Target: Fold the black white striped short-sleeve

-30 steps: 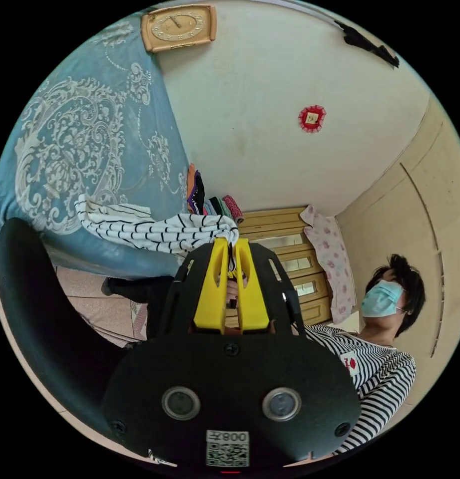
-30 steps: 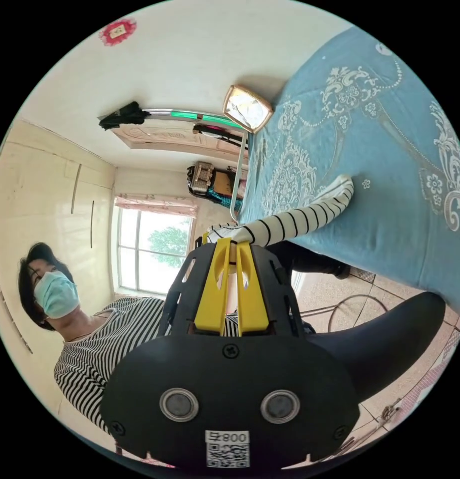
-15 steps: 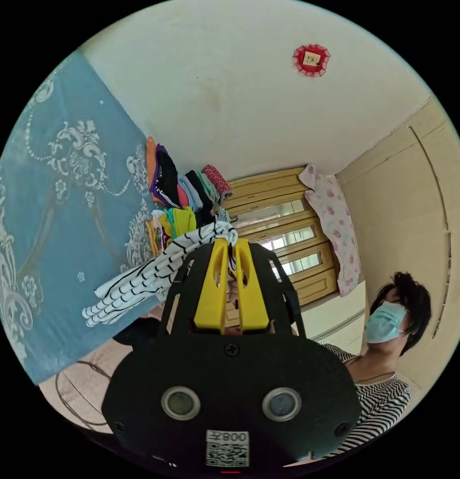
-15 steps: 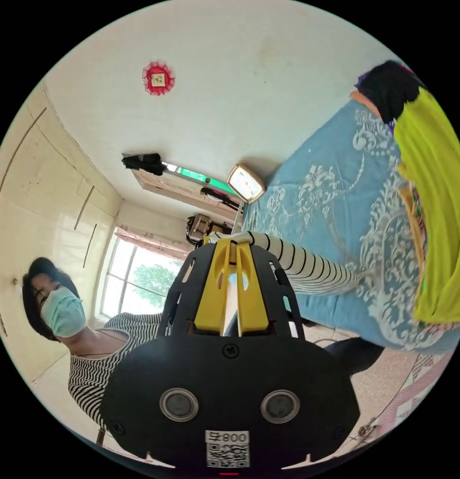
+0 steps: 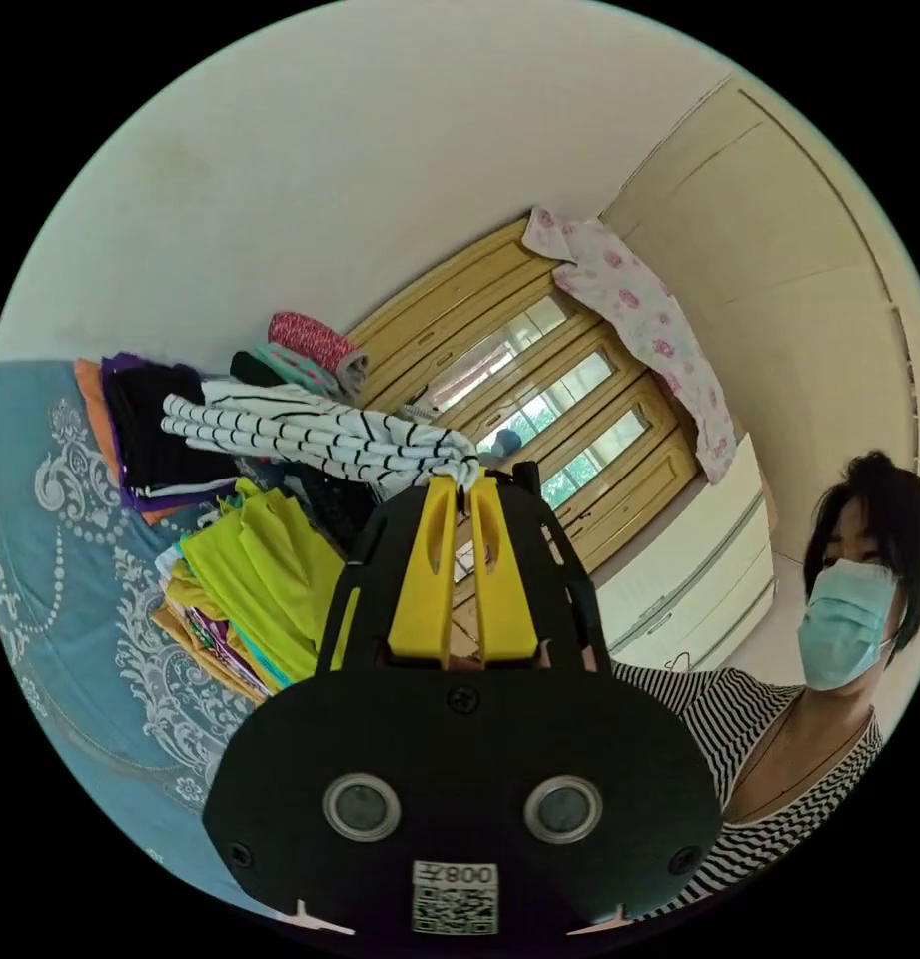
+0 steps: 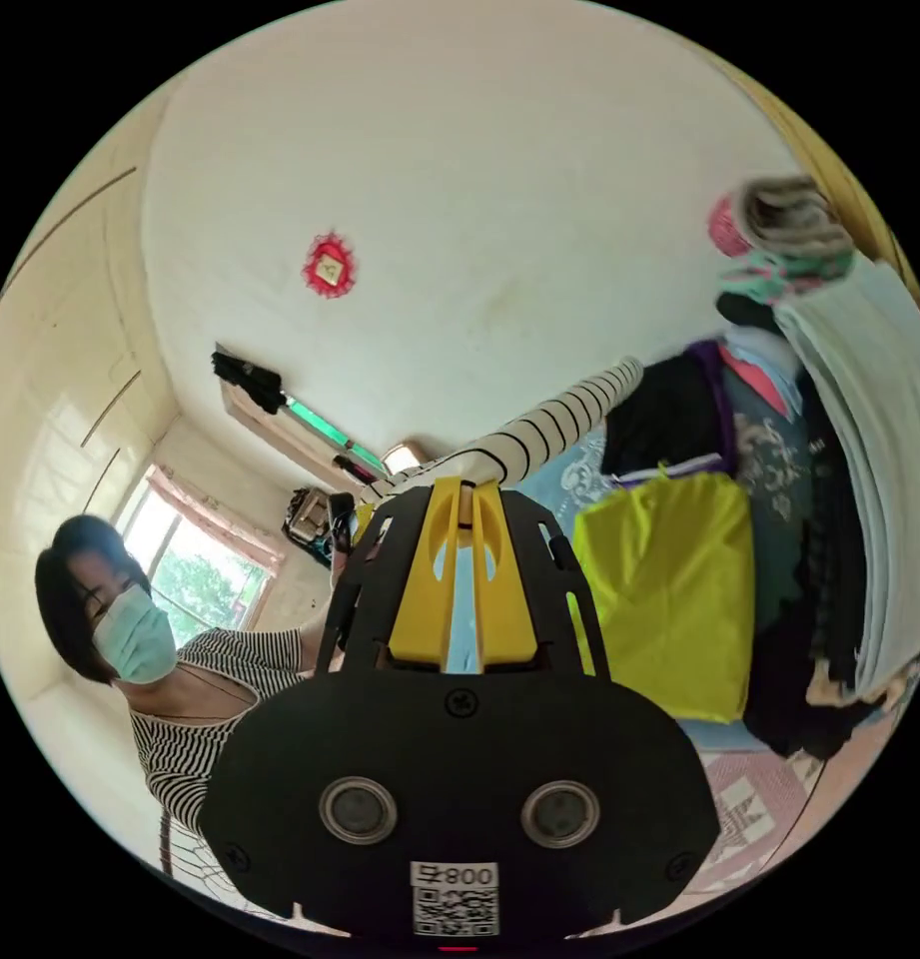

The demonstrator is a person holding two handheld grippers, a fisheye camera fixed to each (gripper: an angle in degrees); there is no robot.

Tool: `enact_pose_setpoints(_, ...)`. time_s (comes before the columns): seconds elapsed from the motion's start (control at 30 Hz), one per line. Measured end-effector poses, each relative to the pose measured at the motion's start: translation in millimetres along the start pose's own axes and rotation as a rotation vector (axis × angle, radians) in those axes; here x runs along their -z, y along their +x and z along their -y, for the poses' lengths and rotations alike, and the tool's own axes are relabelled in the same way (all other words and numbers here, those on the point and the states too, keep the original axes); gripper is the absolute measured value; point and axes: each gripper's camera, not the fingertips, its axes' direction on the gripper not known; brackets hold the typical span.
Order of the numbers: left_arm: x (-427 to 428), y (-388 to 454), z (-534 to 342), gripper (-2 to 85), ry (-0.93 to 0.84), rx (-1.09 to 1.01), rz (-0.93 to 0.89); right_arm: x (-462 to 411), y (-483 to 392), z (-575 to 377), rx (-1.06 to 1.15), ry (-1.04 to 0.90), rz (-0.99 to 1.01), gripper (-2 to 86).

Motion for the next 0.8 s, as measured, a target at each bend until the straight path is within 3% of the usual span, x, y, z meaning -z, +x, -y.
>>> enact_pose_setpoints(0.2,-150,-76,-18,2.8,-0.352,0.274,0.131,30,177,-71,-0.406,-0.14,-0.117,1.5)
enact_pose_setpoints(0.37,-211,-75,4,2.8,-0.392,0.302,0.101,58,226,-89,-0.406,-0.107,-0.052,1.4)
enact_pose_setpoints(0.63,-284,-75,45,2.8,-0.482,0.325,0.17,72,286,-92,-0.431,-0.244,-0.173,1.5)
enact_pose_setpoints(0.8,-306,-77,62,3.0,-0.482,0.374,0.141,83,316,-112,-0.482,-0.178,-0.109,1.5)
